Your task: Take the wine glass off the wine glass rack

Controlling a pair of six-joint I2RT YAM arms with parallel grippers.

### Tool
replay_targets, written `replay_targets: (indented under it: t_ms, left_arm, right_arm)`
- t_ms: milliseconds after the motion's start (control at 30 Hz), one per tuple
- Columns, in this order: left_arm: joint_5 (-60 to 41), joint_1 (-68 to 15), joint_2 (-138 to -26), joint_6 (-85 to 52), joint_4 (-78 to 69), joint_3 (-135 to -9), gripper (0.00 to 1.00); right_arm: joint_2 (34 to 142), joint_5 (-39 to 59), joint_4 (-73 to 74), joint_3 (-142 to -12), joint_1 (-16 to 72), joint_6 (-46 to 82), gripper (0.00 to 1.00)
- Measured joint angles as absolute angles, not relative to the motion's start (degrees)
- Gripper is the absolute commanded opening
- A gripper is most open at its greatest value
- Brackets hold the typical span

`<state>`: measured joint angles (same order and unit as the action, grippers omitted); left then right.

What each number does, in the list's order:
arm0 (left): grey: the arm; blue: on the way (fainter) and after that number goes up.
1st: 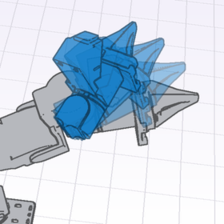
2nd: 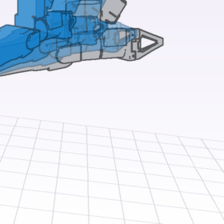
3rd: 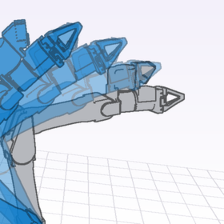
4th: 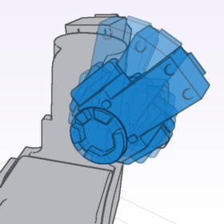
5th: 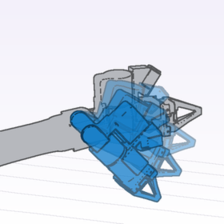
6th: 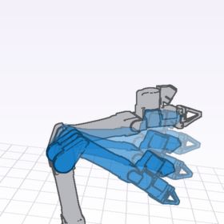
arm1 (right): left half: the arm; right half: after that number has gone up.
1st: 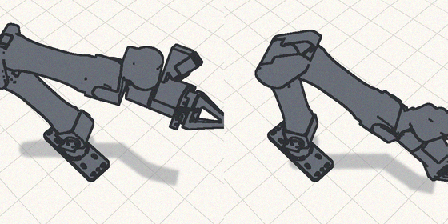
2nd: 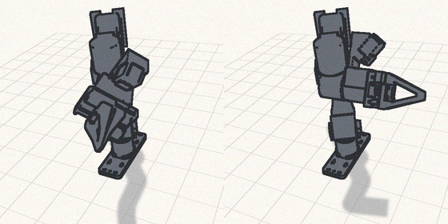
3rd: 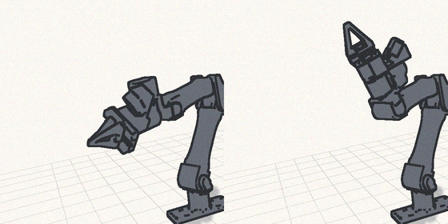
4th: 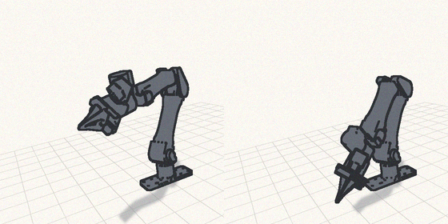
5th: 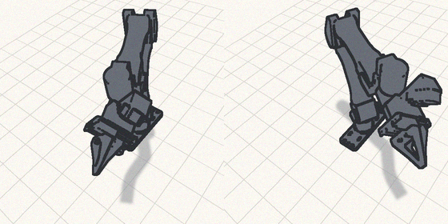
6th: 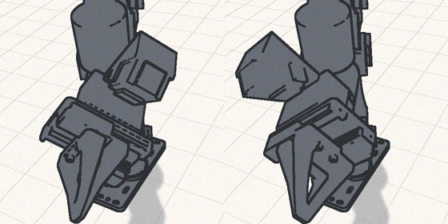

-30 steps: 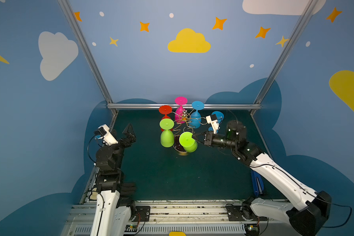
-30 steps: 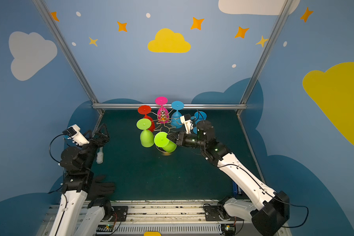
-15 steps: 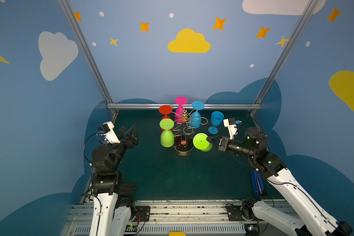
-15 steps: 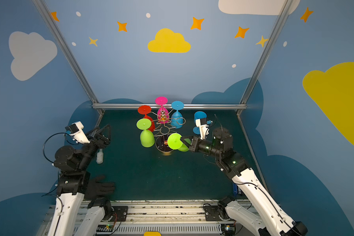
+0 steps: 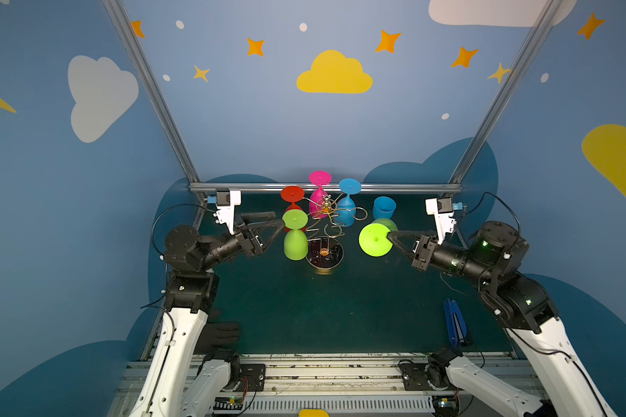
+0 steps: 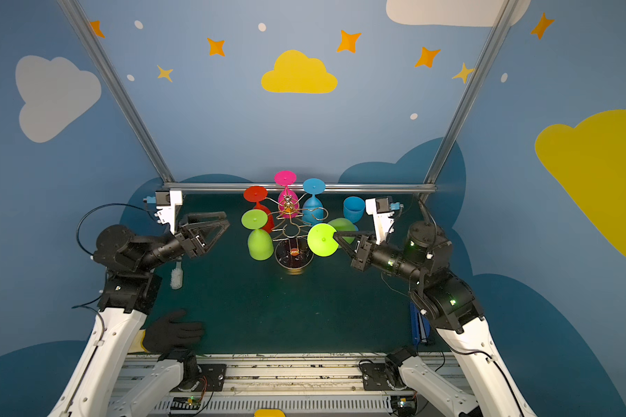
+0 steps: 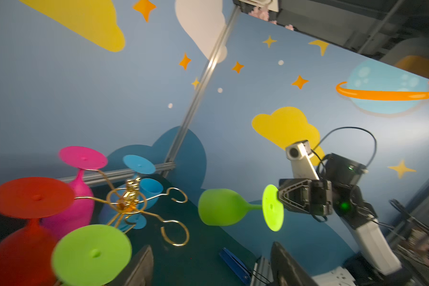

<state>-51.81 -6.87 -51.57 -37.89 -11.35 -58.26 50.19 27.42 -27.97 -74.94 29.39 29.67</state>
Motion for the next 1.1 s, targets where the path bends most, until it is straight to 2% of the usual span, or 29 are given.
replay_targets:
  t_ms: [167, 400, 800, 1000, 1100]
  left_arm:
    - [-52.3, -16.8, -55.8, -34.7, -11.4, -61.7, 0.73]
    - [-51.0, -24.5, -62.0, -31.5, -11.4, -66.0, 0.71]
    - [-49.6, -30.5, -68.3, -30.6, -11.6, -69.9, 0.67]
    - [-49.7, -32.5, -69.8, -30.4, -10.8, -71.3, 0.63]
    - [-49.9, -32.9, -69.9, -30.3, -10.5, -71.6, 0.57]
  right_arm:
    - [51.7, 29.7, -27.9, -76.8, 29.4, 28.7, 0.00]
    - [54.3, 32.7, -26.3, -78.8, 29.6, 28.3, 0.00]
    - [57.5, 35.2, -20.5, -78.8, 32.9, 29.7, 0.00]
    - [59.4, 35.2, -18.2, -78.8, 34.3, 29.8, 0.00]
    - [60.6, 35.1, -17.4, -78.8, 35.0, 29.8, 0.00]
